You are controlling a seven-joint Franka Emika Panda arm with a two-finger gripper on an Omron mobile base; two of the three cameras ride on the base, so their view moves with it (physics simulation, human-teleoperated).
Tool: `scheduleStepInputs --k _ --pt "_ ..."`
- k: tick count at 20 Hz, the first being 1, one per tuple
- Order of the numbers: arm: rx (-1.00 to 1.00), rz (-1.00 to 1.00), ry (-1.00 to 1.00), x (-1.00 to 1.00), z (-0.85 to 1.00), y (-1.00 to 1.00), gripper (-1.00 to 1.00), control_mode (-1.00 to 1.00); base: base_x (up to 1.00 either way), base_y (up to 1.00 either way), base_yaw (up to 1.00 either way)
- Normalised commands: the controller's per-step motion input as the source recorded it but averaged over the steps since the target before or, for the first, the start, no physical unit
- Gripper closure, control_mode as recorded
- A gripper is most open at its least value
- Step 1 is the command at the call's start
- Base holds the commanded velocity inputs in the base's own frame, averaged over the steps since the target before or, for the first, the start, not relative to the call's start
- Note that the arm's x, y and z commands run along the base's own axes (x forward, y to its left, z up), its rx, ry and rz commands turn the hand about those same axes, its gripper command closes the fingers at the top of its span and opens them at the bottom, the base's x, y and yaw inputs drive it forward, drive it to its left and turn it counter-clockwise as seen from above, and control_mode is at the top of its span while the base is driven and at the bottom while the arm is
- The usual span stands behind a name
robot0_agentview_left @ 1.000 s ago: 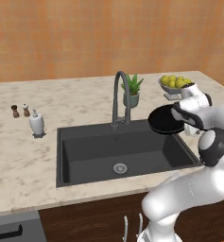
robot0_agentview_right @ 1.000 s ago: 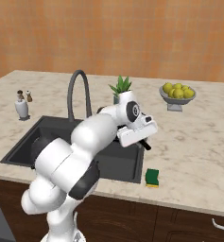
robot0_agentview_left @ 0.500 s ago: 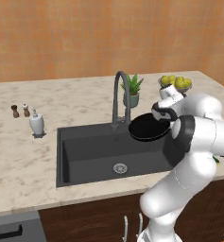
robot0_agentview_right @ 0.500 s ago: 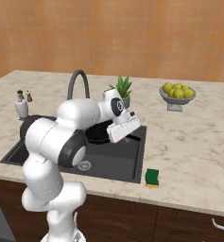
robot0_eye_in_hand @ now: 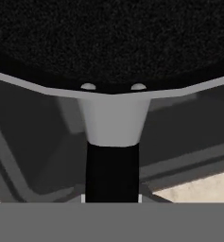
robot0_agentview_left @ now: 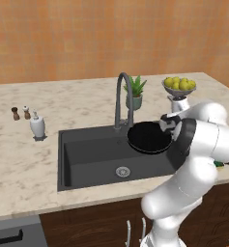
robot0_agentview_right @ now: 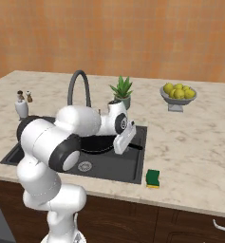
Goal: Pick the pan and sponge and place them into the sink. Then turn on the water.
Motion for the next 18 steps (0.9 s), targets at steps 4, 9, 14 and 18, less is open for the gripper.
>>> scheduleStepInputs --k 4,9,14,18 --pt "0.15 0.06 0.00 0.16 -0.50 0.23 1.00 -1.00 0.00 0.00 0.00" --pt "0.09 0.00 0.00 0.13 -0.51 0.27 1.00 -1.00 0.00 0.00 0.00" --pt "0.10 0.00 0.00 0.21 -0.53 0.29 1.00 -1.00 0.00 0.00 0.00" --pt "0.03 0.00 0.10 0.14 -0.62 0.18 1.00 -1.00 0.00 0.00 0.00"
